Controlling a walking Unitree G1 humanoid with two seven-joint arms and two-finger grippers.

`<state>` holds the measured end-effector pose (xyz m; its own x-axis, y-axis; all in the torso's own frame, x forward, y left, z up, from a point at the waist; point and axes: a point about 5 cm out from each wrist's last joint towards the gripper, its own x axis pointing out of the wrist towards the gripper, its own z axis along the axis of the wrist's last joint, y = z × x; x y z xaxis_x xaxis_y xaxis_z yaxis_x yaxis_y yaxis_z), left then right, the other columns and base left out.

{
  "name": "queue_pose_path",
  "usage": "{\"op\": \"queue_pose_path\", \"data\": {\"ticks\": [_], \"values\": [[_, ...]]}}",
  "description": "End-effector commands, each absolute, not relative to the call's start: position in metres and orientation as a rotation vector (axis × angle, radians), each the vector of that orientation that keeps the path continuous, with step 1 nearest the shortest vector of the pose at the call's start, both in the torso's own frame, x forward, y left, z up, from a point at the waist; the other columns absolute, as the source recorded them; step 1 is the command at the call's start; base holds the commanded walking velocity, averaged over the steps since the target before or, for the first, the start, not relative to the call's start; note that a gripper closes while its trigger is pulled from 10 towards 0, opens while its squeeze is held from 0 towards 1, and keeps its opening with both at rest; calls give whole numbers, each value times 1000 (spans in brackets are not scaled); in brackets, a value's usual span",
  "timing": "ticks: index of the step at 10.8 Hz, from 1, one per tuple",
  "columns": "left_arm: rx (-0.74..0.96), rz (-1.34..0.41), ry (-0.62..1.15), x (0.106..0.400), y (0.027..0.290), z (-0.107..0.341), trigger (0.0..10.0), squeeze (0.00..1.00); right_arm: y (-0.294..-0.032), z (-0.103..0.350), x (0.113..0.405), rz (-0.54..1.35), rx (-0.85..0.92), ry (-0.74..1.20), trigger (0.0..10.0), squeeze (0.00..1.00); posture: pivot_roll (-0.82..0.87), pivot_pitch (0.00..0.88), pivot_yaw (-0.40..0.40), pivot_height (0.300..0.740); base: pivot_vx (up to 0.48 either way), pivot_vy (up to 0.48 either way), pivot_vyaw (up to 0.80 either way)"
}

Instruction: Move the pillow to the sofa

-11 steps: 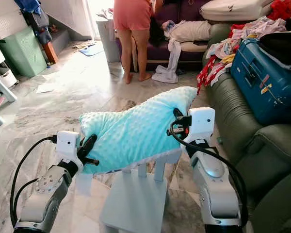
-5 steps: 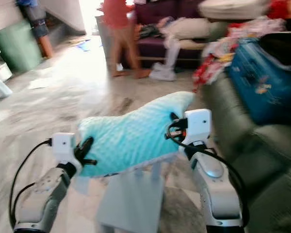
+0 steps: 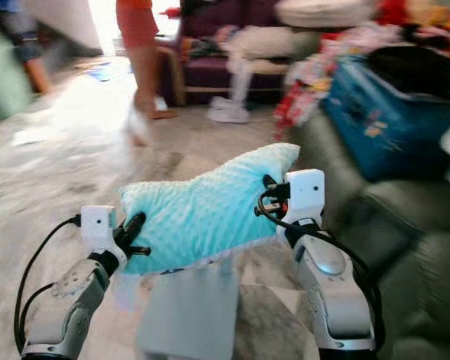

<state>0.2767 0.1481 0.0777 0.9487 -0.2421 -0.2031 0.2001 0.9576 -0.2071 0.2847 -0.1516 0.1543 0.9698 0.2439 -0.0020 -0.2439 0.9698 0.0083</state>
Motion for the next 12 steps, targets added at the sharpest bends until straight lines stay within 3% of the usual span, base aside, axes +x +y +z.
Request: {"op": "queue_pose_path", "data": {"ticks": [1,2,12], "values": [[-180,-260,210,278,145,85,10000,0,-150,163,284,248,10,-30,10000,0,-223,8,24,740,0,0,-800],[-190,-278,212,277,143,85,10000,0,-151,163,284,249,15,-35,10000,0,-223,8,25,740,0,0,-800],[-211,-255,229,278,145,85,10000,0,-151,163,283,251,8,-37,10000,0,-224,15,27,740,-24,0,0]]}}
